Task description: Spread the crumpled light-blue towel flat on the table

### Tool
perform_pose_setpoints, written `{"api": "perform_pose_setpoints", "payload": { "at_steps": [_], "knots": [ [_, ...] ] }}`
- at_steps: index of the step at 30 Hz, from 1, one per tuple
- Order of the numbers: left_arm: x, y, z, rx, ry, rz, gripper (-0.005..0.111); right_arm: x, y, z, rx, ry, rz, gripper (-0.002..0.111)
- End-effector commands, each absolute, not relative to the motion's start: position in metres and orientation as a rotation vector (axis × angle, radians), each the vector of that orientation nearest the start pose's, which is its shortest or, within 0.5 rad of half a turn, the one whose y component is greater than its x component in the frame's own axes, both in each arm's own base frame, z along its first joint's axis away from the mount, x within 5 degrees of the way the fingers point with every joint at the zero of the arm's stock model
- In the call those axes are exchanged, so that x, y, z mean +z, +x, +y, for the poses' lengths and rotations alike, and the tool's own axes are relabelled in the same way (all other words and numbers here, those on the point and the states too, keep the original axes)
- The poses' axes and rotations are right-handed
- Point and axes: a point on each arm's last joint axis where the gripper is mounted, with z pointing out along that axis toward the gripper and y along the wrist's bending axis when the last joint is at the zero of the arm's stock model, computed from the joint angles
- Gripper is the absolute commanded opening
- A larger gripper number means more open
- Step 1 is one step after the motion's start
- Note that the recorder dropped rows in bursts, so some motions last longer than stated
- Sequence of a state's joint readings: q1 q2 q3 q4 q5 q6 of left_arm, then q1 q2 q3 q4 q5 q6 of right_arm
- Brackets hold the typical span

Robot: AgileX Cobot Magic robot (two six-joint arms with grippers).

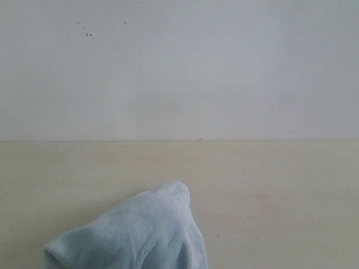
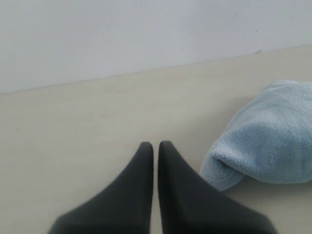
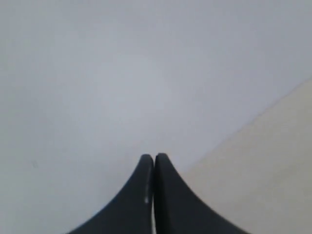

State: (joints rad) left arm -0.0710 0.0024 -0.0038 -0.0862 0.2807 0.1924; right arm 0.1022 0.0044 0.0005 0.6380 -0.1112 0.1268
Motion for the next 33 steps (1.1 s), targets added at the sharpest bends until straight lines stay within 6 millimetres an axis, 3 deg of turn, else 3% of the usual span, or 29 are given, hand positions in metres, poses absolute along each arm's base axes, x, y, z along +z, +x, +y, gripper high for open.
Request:
{"api": "perform_pose_setpoints", "payload": {
  "at_steps": [1, 3, 5, 7, 10, 13, 15, 17, 21, 25, 27, 31, 33],
  "knots": [
    [0.188, 0.055, -0.006, 0.007, 0.181, 1.750, 0.004, 0.241, 0.048, -0.019, 0.936, 0.804, 0.915, 0.000],
    [0.188, 0.055, -0.006, 0.007, 0.181, 1.750, 0.004, 0.255, 0.039, -0.028, 1.228, 0.940, 0.601, 0.000],
    [0.188, 0.055, -0.006, 0.007, 0.181, 1.750, 0.004, 0.285, 0.023, -0.036, 1.458, 0.925, 0.295, 0.000],
    [0.188, 0.055, -0.006, 0.007, 0.181, 1.750, 0.004, 0.313, 0.008, -0.038, 1.446, 0.823, 0.209, 0.000],
    [0.188, 0.055, -0.006, 0.007, 0.181, 1.750, 0.004, 0.355, -0.010, -0.034, 1.122, 0.603, 0.277, 0.000],
    [0.188, 0.055, -0.006, 0.007, 0.181, 1.750, 0.004, 0.398, -0.013, -0.021, 0.550, 0.308, 0.427, 0.000],
    [0.188, 0.055, -0.006, 0.007, 0.181, 1.750, 0.004, 0.414, 0.003, -0.010, 0.152, 0.107, 0.576, 0.000],
    [0.188, 0.055, -0.006, 0.007, 0.181, 1.750, 0.004, 0.418, 0.030, -0.004, -0.081, -0.027, 0.743, 0.000],
    [0.188, 0.055, -0.006, 0.007, 0.181, 1.750, 0.004, 0.390, 0.109, 0.006, -0.117, -0.132, 1.167, 0.000],
    [0.188, 0.055, -0.006, 0.007, 0.181, 1.750, 0.004, 0.336, 0.187, 0.016, -0.094, -0.193, 1.553, 0.000],
    [0.188, 0.055, -0.006, 0.007, 0.181, 1.750, 0.004, 0.307, 0.215, 0.018, -0.081, -0.199, 1.692, 0.000],
    [0.188, 0.055, -0.006, 0.007, 0.181, 1.750, 0.004, 0.251, 0.242, 0.030, 0.158, 0.019, 2.065, 0.000],
    [0.188, 0.055, -0.006, 0.007, 0.181, 1.750, 0.004, 0.242, 0.246, 0.051, 0.172, -0.147, 2.213, 0.000]
  ]
}}
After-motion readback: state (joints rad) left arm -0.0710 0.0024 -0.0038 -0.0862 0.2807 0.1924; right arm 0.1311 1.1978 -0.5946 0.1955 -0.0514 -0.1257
